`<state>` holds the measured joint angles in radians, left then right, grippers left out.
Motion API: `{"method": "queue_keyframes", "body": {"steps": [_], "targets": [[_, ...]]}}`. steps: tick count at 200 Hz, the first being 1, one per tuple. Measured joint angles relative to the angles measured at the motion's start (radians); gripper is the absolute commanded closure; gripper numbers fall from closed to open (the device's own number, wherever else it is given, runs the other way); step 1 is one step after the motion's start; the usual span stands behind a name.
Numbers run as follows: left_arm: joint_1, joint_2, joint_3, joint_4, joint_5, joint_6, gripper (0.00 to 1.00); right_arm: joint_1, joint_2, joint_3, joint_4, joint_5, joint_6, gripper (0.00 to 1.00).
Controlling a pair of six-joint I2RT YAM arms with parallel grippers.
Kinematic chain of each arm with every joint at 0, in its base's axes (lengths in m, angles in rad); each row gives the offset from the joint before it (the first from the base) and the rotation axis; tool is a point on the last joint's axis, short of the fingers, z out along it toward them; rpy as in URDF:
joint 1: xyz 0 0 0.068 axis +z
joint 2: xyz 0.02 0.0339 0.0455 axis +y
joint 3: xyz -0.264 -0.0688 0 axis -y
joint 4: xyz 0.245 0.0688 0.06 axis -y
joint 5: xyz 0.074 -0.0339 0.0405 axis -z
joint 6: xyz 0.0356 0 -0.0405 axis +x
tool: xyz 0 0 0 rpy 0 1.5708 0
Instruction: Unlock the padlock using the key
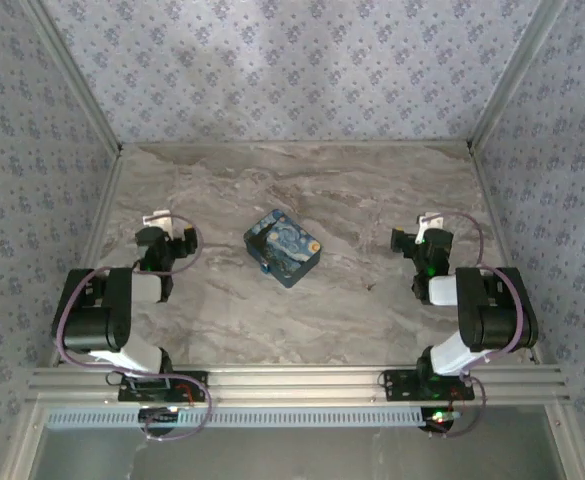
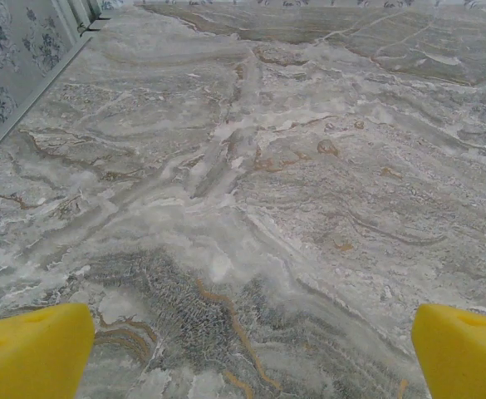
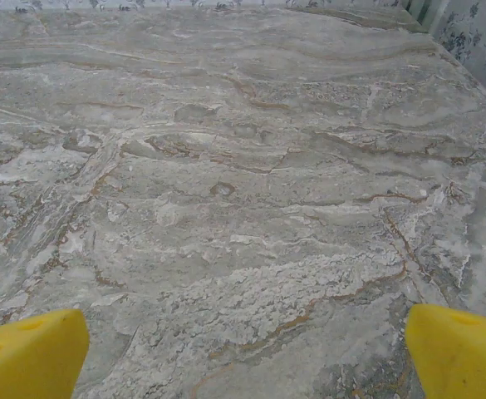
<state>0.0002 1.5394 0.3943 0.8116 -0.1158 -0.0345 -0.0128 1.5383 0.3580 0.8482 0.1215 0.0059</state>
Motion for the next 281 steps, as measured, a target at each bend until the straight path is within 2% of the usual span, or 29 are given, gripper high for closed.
{"method": "queue_keyframes", "body": {"steps": [149, 165, 184, 203, 224, 244, 257, 267, 281], "targets": [[0.000, -0.003, 0.000, -0.004, -0.002, -0.001, 0.02, 0.000, -0.008, 0.002, -0.015, -0.004, -0.001, 0.00], [0.000, -0.051, 0.023, -0.110, -0.020, -0.011, 0.02, 0.000, -0.078, 0.048, -0.169, -0.005, -0.003, 0.00], [0.006, -0.151, 0.074, -0.228, -0.033, -0.029, 0.02, -0.005, -0.166, 0.196, -0.380, -0.014, 0.014, 0.00], [0.013, -0.260, 0.126, -0.323, -0.034, -0.084, 0.02, -0.018, -0.237, 0.317, -0.494, -0.056, 0.055, 0.00], [0.019, -0.354, 0.177, -0.448, -0.030, -0.227, 0.02, -0.047, -0.321, 0.411, -0.696, -0.088, 0.235, 0.00], [0.028, -0.418, 0.202, -0.555, 0.025, -0.359, 0.02, -0.116, -0.356, 0.450, -0.830, -0.183, 0.394, 0.05], [0.030, -0.451, 0.208, -0.620, 0.081, -0.427, 0.02, -0.146, -0.367, 0.442, -0.881, -0.240, 0.459, 0.04], [0.017, -0.468, 0.219, -0.686, 0.122, -0.474, 0.02, -0.142, -0.386, 0.425, -0.925, -0.274, 0.490, 0.05], [-0.027, -0.478, 0.248, -0.785, 0.161, -0.518, 0.04, -0.106, -0.419, 0.418, -1.011, -0.303, 0.509, 0.13]]}}
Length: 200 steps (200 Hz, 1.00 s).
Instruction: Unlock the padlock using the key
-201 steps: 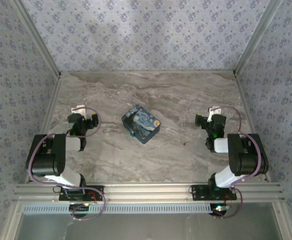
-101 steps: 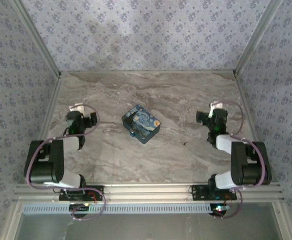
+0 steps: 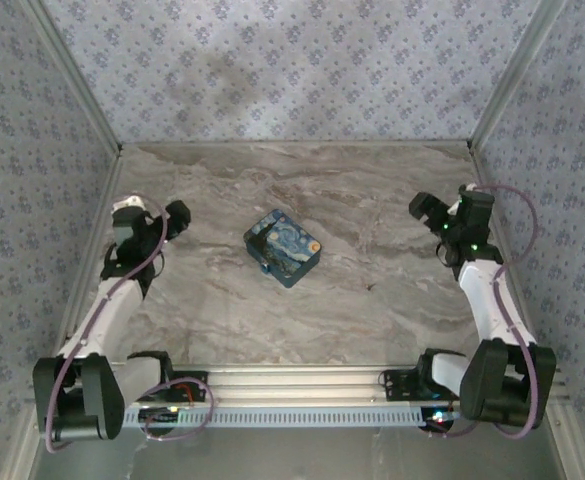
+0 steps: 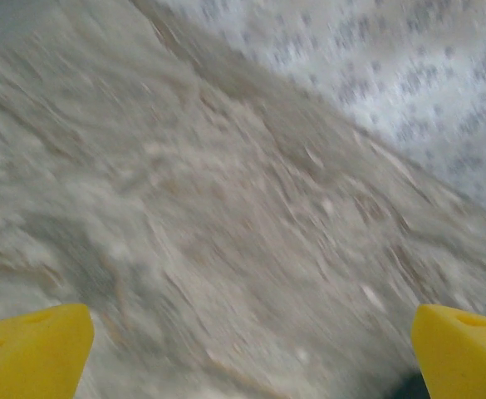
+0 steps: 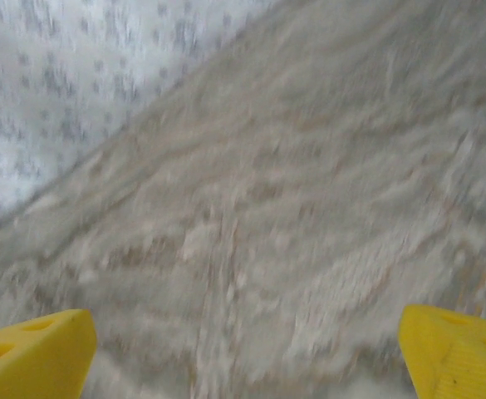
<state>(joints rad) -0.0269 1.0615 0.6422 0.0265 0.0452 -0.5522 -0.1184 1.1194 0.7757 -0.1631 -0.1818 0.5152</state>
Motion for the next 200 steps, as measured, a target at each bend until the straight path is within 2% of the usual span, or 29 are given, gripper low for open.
{"method": "queue_keyframes", "body": {"steps": [19, 46, 67, 102, 141, 200], "targets": [[-0.103, -0.006, 0.032, -0.105, 0.039, -0.045, 0.08, 0.086, -0.035, 0.018, -0.137, -0.009, -0.016, 0.23], [-0.262, -0.020, 0.032, -0.216, 0.064, -0.114, 0.14, 0.236, -0.059, 0.032, -0.292, 0.021, -0.039, 0.31], [-0.339, -0.019, 0.021, -0.245, 0.073, -0.165, 0.17, 0.341, -0.053, 0.031, -0.383, 0.055, -0.041, 0.40], [-0.463, 0.042, 0.019, -0.264, 0.075, -0.211, 0.18, 0.486, 0.051, 0.031, -0.461, 0.145, -0.036, 0.46], [-0.521, 0.107, 0.025, -0.265, 0.074, -0.228, 0.18, 0.531, 0.217, 0.031, -0.481, 0.200, -0.036, 0.52], [-0.552, 0.127, 0.037, -0.261, 0.074, -0.248, 0.18, 0.565, 0.338, 0.034, -0.457, 0.232, -0.037, 0.58]]}}
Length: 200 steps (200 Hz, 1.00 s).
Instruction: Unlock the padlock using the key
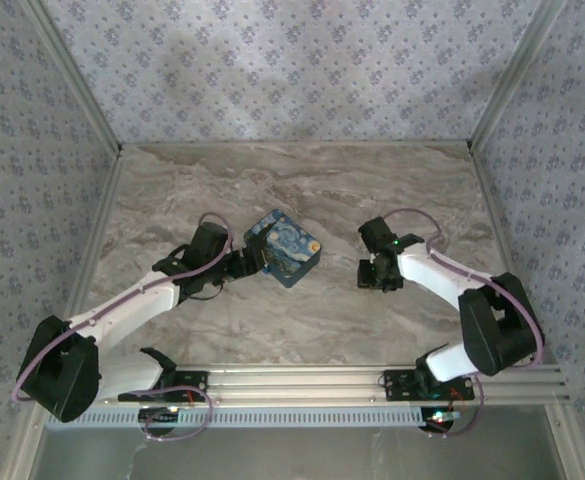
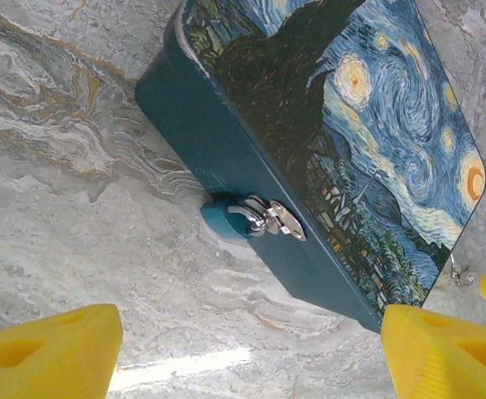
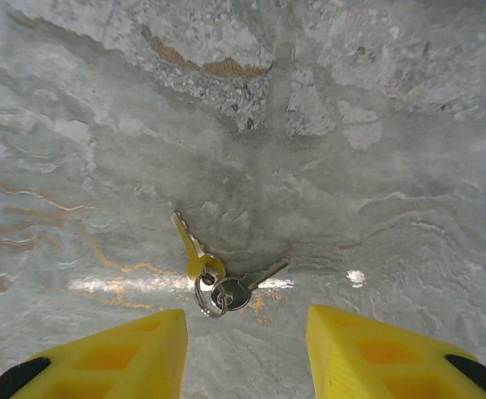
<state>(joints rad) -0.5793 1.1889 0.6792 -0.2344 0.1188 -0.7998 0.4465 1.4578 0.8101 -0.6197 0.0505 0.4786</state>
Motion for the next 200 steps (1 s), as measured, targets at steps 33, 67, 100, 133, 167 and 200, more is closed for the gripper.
{"method": "queue_keyframes", "body": {"steps": [33, 67, 100, 133, 167, 200], "targets": [[-0.005, 0.005, 0.000, 0.001, -0.006, -0.010, 0.18, 0.019, 0.068, 0.020, 0.014, 0.006, 0.000, 0.60], [-0.006, 0.011, 0.000, 0.002, -0.007, -0.017, 0.18, 0.037, 0.102, 0.044, 0.021, 0.018, -0.001, 0.64], [-0.006, 0.014, 0.000, 0.002, -0.008, -0.025, 0.18, 0.039, 0.125, 0.066, 0.023, 0.024, -0.001, 0.67], [-0.006, 0.014, 0.000, 0.002, -0.014, -0.032, 0.18, 0.044, 0.139, 0.072, 0.020, 0.026, 0.000, 0.67], [-0.006, 0.015, -0.001, 0.002, -0.019, -0.039, 0.18, 0.054, 0.151, 0.074, 0.012, 0.036, -0.001, 0.74], [-0.010, 0.019, -0.001, 0.002, -0.026, -0.040, 0.18, 0.056, 0.153, 0.074, 0.005, 0.042, 0.000, 0.78]]}}
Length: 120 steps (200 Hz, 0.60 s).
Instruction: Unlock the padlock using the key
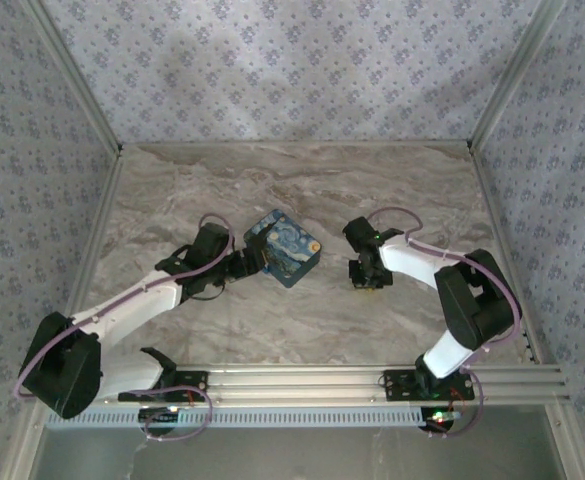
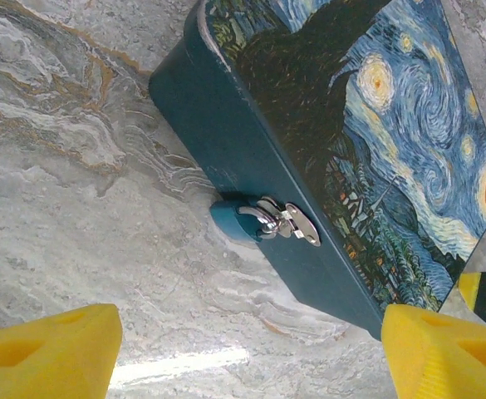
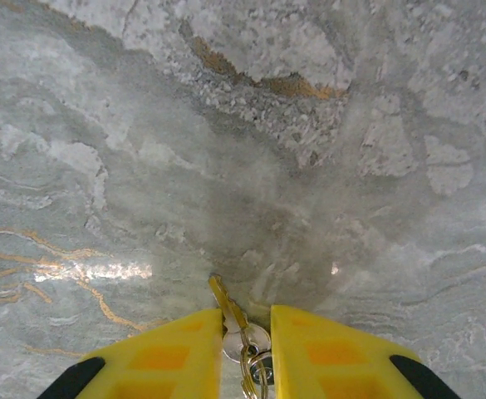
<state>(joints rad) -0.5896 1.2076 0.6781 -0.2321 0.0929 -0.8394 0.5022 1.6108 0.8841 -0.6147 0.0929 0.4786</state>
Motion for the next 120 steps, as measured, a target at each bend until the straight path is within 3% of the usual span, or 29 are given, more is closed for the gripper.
{"method": "queue_keyframes", "body": {"steps": [40, 65, 120], "targets": [[-0.001, 0.008, -0.001, 0.003, -0.004, 0.000, 0.18, 0.001, 0.000, 0.003, 0.000, 0.006, 0.000, 0.86], [-0.001, 0.008, -0.012, 0.004, -0.004, 0.000, 0.18, 0.010, 0.003, 0.003, 0.001, 0.018, -0.001, 0.78], [-0.001, 0.008, -0.016, 0.004, -0.004, 0.000, 0.18, 0.034, 0.006, 0.005, -0.011, 0.062, 0.000, 0.75]]}}
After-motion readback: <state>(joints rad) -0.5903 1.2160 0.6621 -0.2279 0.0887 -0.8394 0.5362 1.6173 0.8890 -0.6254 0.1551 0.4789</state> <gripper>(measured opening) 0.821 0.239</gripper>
